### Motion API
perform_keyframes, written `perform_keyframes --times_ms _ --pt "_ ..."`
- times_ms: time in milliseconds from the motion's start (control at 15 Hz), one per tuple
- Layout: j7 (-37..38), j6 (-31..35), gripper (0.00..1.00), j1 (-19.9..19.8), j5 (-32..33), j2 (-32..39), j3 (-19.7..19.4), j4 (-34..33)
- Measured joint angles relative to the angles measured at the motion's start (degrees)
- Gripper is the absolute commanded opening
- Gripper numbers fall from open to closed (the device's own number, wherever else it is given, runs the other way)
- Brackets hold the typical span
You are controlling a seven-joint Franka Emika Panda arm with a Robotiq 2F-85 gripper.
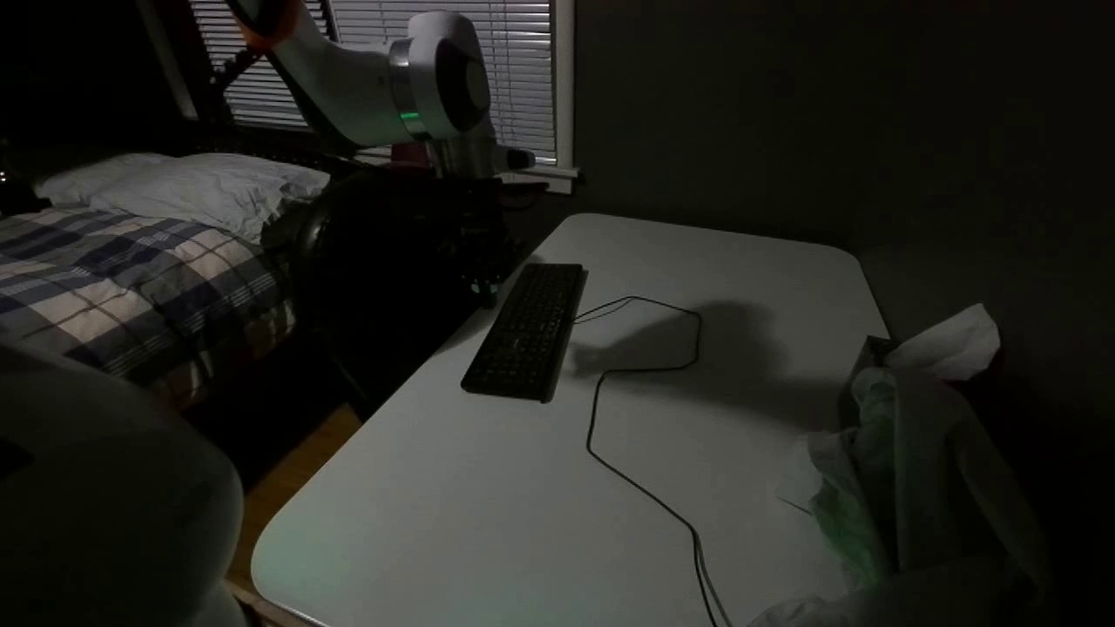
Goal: Press a key on the keyboard.
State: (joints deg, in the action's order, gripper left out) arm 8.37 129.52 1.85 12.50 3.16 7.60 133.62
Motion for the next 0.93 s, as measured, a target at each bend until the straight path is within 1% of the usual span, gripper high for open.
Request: perform_keyframes --times_ms 533,933 --pt "1.54 0.17 0.00 1.50 0.57 12.03 -2.80 -8.01" --pt "2.54 0.17 0.00 3.31 0.78 18.47 -5.06 -12.31"
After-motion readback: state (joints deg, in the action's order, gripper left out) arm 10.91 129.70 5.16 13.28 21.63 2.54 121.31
